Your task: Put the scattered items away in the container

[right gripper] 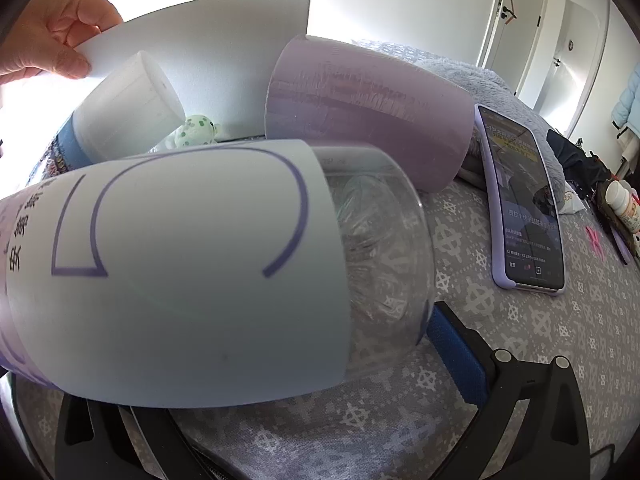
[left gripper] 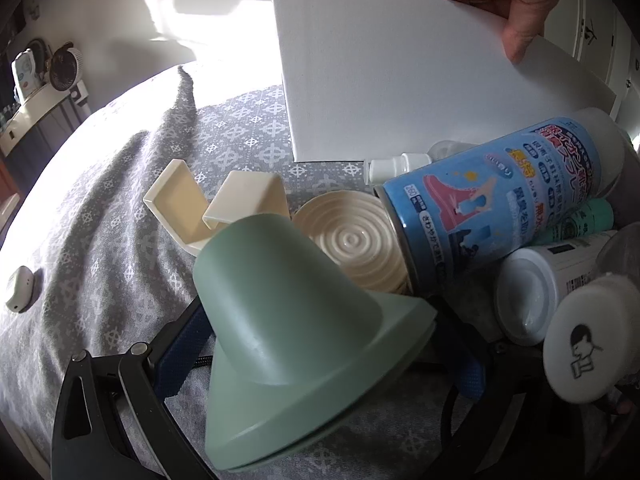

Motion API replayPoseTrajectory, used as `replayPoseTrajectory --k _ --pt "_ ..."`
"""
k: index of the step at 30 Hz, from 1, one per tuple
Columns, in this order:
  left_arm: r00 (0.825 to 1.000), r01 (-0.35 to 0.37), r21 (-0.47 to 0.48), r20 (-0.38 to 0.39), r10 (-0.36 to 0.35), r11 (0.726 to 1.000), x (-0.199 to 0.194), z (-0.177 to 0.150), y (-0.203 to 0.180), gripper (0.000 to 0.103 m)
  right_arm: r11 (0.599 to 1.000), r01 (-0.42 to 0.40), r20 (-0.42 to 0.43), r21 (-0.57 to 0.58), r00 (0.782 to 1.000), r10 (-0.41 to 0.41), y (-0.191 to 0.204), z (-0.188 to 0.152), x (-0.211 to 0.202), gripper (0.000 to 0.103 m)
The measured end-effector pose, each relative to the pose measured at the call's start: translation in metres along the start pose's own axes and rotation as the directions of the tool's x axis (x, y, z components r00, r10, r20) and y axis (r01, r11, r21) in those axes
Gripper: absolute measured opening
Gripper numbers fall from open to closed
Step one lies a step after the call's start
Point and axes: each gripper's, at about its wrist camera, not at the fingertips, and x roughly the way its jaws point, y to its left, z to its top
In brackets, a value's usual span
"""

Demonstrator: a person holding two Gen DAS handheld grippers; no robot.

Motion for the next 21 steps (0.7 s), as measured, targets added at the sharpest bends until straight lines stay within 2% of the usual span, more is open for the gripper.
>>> replayPoseTrajectory --k 21 --pt "1.000 0.000 -0.001 0.000 0.000 1.000 -0.0010 -0.0004 -0.0010 0.103 1.000 0.003 0.001 -0.003 1.000 -0.003 0.0029 0.0001 -0.0018 0.103"
